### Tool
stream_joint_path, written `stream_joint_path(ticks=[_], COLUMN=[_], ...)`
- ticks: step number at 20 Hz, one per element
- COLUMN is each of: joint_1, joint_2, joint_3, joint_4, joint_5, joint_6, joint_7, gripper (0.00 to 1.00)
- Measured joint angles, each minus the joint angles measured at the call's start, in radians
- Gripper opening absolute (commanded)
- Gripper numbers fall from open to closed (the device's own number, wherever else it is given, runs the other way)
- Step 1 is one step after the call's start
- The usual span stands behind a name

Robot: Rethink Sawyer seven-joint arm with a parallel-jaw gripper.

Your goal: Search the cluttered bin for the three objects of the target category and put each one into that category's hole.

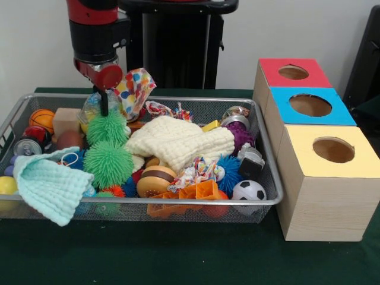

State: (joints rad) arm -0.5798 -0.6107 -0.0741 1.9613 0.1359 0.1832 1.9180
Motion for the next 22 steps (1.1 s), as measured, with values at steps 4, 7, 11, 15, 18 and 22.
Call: stream_joint_path(ticks=[4, 7, 11, 15, 18, 22], joint_1=[0.002, 0.007, 0.023, 0.046, 0.073, 0.103], joint_2=[-0.009, -0.015, -0.023, -0.028, -0.033, -0.044], joint_3=[0.000, 0.000, -0.001, -0.004, -0.010, -0.017], joint_4=[0.000, 0.000, 0.000, 0.000, 0.000, 0.000], joint_5=[0.000, 0.000, 0.000, 0.000, 0.000, 0.000], joint_6=[0.008, 0.017, 0.038, 0.060, 0.086, 0.118], joint_7=[0.000, 0.000, 0.000, 0.000, 0.000, 0.000], gripper=[0.00, 0.00, 0.00, 0.00, 0.00, 0.00])
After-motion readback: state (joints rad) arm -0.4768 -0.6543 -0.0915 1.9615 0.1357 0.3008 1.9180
